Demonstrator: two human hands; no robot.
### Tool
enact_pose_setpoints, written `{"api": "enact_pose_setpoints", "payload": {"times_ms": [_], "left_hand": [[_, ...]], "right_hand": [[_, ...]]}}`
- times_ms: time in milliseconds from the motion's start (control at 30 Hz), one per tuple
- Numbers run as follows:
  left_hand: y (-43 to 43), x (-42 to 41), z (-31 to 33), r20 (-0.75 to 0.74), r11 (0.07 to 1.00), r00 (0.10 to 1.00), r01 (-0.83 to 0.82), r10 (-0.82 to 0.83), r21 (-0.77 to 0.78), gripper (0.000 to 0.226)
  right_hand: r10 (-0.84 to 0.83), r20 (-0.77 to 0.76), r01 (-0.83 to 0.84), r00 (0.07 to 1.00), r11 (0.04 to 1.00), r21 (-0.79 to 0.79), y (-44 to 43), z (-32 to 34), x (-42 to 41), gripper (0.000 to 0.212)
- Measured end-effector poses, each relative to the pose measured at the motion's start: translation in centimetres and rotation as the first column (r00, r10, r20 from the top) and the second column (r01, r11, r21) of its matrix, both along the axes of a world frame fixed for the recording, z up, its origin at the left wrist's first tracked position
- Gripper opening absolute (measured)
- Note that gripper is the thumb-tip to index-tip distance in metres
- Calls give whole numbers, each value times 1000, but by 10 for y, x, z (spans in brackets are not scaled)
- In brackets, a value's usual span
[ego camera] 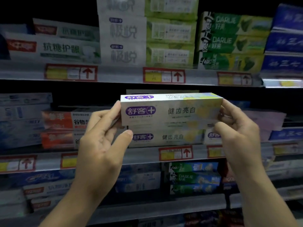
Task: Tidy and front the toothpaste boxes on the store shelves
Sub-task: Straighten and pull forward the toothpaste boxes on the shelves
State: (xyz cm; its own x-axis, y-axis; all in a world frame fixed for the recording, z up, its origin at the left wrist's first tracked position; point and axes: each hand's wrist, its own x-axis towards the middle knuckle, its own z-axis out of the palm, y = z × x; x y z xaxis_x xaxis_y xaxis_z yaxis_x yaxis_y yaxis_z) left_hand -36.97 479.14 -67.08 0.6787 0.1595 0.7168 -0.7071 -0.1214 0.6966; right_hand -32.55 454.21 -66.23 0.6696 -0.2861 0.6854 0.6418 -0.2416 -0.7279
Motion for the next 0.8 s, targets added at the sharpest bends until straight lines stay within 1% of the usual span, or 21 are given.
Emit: {"api": "enact_pose_setpoints", "payload": {"times_ms": [167, 267, 400, 467, 667, 800], "left_hand": [[3, 19, 18, -24, 997, 998, -62, 64, 48, 55], [5, 33, 20, -58, 994, 993, -96, 99, 51, 53], [-1, 46, 18, -150, 995, 984, -94, 97, 29, 64], [-3, 49, 18, -177, 994, 979, -96, 103, 45, 63], [0, 52, 20, -251, 970, 948, -148, 195, 192, 63], [7, 48, 21, -265, 957, 943, -130, 200, 260, 68]], "right_hand": [[-9, -27, 9, 1000, 1000, -9, -4, 10, 16, 61], [-6, -64, 4, 998, 1000, -27, -4, 13, 23, 62], [-18, -146, 3, 989, 995, -102, 5, 7, 27, 67], [-40, -165, 18, 985, 992, -127, 6, 4, 26, 69], [-45, -231, 12, 972, 990, -142, 5, 6, 23, 68], [-75, -266, 13, 961, 973, -228, 5, 7, 19, 71]]}}
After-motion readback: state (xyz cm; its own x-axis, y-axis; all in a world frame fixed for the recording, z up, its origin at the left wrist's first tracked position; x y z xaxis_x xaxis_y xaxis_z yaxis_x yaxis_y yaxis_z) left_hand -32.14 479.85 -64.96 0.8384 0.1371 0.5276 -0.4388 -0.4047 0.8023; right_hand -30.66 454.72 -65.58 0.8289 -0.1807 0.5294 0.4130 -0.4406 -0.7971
